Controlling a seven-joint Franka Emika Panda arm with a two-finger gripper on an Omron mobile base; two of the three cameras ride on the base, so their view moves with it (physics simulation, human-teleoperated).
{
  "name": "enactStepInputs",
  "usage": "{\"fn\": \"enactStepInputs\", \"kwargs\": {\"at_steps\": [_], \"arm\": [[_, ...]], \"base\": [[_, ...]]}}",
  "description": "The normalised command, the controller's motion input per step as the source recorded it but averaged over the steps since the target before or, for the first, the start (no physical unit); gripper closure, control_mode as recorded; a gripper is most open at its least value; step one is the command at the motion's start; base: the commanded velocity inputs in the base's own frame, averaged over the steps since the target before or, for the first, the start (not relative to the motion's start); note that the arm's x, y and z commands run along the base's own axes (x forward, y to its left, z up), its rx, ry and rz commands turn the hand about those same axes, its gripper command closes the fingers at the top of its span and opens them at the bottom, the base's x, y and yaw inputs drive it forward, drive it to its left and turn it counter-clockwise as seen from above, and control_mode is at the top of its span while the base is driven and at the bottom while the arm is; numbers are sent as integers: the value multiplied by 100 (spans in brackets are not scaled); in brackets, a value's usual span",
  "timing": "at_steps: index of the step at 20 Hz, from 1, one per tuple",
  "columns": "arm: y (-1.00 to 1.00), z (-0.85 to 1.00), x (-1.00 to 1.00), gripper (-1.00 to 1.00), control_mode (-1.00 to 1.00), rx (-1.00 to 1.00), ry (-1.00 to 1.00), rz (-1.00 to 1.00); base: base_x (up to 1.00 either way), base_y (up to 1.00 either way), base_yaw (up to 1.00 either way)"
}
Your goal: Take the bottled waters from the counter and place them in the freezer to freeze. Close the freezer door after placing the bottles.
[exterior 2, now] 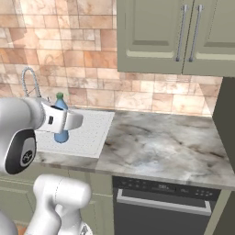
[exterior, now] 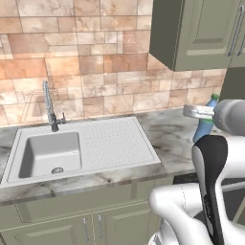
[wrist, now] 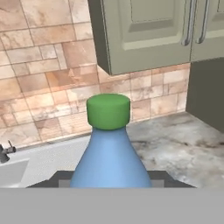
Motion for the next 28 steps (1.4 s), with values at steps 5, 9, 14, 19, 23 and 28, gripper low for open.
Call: {"fn": "enactStepInputs", "kwargs": {"at_steps": [5, 9, 14, 19, 23, 28], "arm": [[3, -8, -1, 100, -100, -9, -16, 2], [20, -10, 0, 100, -100, -12, -5, 8], [16, -15, 0, 100, -100, -15, -2, 4], [10, -3, 0, 100, -100, -4, 0, 2], [1, -6, 0, 100, -100, 0, 0, 2], [-4, -21, -12, 100, -100, 2, 0, 0]], "base": [[0, 0, 0], [0, 0, 0], [0, 0, 0], [0, 0, 0], [0, 0, 0], [0, 0, 0]]}}
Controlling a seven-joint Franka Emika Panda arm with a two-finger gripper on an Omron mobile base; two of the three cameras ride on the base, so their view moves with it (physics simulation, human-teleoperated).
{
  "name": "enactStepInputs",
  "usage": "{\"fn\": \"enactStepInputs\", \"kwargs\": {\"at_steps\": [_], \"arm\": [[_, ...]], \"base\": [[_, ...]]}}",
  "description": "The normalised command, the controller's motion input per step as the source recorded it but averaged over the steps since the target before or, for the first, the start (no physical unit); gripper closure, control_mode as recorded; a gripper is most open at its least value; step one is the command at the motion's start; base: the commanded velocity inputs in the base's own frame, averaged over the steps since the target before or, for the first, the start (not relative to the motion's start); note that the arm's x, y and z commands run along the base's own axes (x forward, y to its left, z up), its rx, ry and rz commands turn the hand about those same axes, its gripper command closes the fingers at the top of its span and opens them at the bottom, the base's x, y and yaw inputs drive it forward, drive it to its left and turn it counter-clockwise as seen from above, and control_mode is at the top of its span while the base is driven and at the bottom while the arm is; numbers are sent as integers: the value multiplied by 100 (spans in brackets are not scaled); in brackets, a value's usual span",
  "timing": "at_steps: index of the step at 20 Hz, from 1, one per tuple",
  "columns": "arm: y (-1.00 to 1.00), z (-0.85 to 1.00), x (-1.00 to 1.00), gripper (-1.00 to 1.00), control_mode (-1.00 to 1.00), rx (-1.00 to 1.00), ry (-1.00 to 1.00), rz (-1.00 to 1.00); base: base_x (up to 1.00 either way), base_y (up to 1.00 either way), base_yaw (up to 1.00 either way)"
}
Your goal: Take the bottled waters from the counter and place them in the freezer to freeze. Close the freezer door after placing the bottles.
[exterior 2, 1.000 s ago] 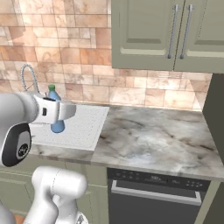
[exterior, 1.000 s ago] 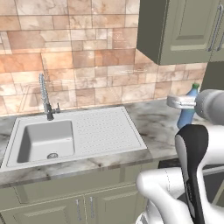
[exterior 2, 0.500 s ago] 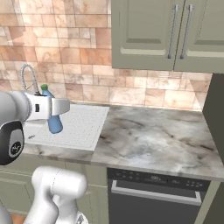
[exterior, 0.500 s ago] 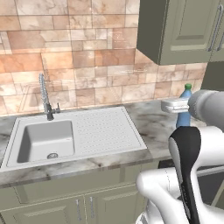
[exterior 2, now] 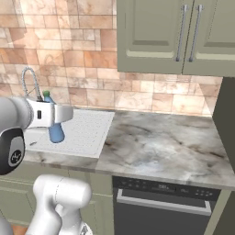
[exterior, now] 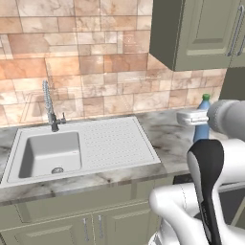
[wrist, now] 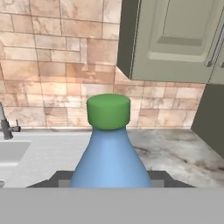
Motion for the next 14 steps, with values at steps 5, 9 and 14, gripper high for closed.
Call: {"fn": "enactStepInputs", "kwargs": {"at_steps": [5, 9, 14], "arm": [[-1, -24, -5, 100, -100, 4, 0, 0], [0, -14, -1, 100, -100, 1, 0, 0], [0, -6, 0, 100, -100, 1, 0, 0]], "base": [[0, 0, 0], [0, 0, 0], [0, 0, 0]]}}
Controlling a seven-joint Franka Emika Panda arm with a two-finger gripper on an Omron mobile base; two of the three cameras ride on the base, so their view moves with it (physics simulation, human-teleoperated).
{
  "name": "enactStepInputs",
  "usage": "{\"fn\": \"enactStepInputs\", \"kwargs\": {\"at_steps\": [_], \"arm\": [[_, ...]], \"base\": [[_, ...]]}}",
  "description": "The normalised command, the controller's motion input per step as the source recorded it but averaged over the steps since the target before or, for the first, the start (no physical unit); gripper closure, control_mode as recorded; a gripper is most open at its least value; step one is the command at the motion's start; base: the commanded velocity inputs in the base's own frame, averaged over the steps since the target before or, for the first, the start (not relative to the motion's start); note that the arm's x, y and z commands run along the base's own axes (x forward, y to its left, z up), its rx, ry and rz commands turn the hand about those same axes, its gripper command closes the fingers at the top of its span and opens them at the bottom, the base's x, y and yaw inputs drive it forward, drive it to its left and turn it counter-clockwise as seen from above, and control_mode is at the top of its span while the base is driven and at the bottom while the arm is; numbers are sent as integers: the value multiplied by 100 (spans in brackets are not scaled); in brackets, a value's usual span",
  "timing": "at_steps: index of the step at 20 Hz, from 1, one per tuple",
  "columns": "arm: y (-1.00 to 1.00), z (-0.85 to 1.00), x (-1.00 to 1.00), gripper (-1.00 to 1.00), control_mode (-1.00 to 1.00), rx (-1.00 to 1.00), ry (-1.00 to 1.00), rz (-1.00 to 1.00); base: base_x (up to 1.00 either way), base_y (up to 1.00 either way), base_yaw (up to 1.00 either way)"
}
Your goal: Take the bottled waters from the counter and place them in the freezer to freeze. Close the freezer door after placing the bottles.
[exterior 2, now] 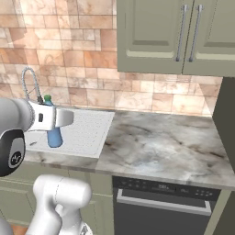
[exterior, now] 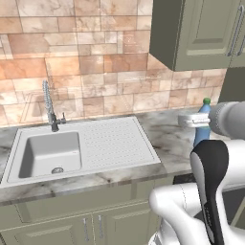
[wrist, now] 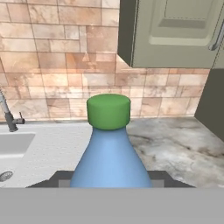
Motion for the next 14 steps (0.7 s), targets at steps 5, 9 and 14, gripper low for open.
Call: {"fn": "enactStepInputs", "kwargs": {"at_steps": [5, 9, 14], "arm": [[0, 0, 0, 100, -100, 0, 0, 0], [0, 0, 0, 100, -100, 0, 0, 0], [0, 0, -2, 100, -100, 0, 0, 0]], "base": [[0, 0, 0], [0, 0, 0], [0, 0, 0]]}}
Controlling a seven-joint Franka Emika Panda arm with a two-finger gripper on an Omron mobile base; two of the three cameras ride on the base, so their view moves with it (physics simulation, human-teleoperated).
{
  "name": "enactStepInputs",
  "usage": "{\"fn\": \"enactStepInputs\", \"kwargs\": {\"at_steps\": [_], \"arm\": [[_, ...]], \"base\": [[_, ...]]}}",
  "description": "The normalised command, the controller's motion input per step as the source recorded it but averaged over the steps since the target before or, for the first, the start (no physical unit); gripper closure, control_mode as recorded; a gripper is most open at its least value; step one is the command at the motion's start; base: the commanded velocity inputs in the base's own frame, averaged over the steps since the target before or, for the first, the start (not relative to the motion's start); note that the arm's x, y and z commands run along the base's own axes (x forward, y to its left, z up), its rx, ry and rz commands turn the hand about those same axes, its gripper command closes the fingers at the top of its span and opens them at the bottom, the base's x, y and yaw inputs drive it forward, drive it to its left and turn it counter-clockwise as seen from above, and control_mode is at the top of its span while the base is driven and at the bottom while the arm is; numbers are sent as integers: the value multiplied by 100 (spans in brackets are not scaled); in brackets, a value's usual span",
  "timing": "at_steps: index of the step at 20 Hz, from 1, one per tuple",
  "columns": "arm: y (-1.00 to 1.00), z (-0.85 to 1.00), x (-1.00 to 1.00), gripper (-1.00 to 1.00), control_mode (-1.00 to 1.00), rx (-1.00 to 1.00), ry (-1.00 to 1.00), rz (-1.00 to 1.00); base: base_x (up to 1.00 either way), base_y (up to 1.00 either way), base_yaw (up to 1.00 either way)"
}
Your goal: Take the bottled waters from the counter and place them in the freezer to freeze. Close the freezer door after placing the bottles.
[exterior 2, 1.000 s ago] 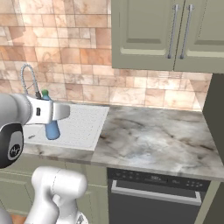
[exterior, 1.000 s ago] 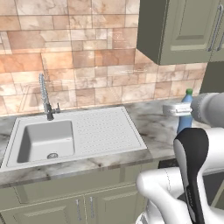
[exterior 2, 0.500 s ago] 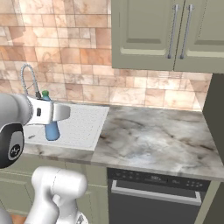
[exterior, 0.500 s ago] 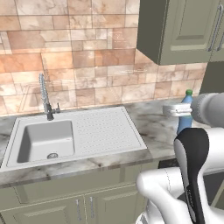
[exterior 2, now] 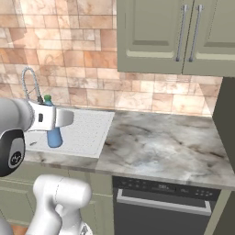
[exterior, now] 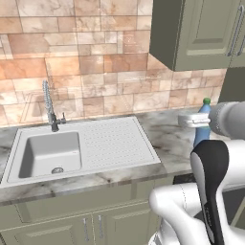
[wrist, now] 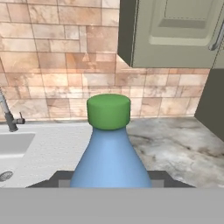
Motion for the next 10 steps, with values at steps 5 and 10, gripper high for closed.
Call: {"fn": "enactStepInputs", "kwargs": {"at_steps": [5, 10], "arm": [[0, 0, 0, 100, 100, 0, 0, 0], [0, 0, 0, 100, 100, 0, 0, 0]], "base": [[-30, 0, 0], [-52, 0, -3]]}}
